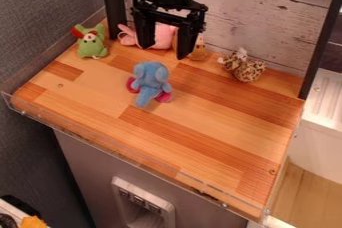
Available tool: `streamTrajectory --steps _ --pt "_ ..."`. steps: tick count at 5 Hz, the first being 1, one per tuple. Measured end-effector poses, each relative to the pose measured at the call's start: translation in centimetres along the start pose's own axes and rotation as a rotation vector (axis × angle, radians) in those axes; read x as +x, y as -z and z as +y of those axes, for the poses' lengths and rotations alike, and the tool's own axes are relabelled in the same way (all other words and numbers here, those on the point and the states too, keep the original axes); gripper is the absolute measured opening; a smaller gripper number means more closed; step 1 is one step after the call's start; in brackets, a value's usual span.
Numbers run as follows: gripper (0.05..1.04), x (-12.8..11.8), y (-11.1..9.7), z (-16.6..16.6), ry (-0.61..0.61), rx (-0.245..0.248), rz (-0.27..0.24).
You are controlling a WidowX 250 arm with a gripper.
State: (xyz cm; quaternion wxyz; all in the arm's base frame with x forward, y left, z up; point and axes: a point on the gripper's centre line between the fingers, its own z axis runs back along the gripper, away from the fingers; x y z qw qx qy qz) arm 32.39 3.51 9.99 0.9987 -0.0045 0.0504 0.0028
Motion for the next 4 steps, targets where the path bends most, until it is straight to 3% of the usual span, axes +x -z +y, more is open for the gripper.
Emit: streamTrajectory --steps 1,4 --pt "0.999 0.6 0.4 1.7 0.053 -0.005 0.02" --pt "0.998 5.7 0.8 12.1 0.142 -0.024 0.022"
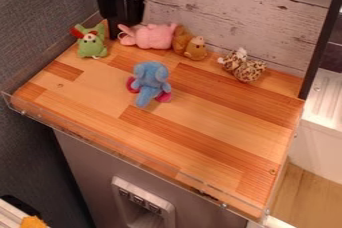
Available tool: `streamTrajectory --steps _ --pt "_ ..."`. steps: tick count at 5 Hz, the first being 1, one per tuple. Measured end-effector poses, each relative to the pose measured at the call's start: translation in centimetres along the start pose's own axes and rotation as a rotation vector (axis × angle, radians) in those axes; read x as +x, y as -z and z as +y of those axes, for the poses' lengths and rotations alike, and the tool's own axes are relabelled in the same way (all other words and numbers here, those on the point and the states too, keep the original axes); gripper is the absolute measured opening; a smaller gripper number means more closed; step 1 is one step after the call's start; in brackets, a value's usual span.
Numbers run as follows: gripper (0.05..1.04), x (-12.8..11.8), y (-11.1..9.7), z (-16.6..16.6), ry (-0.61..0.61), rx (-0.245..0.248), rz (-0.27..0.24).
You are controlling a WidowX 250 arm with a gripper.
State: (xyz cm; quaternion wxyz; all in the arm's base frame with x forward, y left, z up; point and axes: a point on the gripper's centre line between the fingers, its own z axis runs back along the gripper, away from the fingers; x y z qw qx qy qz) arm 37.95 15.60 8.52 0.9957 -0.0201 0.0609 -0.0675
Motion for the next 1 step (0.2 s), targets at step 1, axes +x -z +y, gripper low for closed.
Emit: streamTrajectory --steps 1 --pt "0.997 0.59 0.02 0.96 0.009 -0.011 0.019"
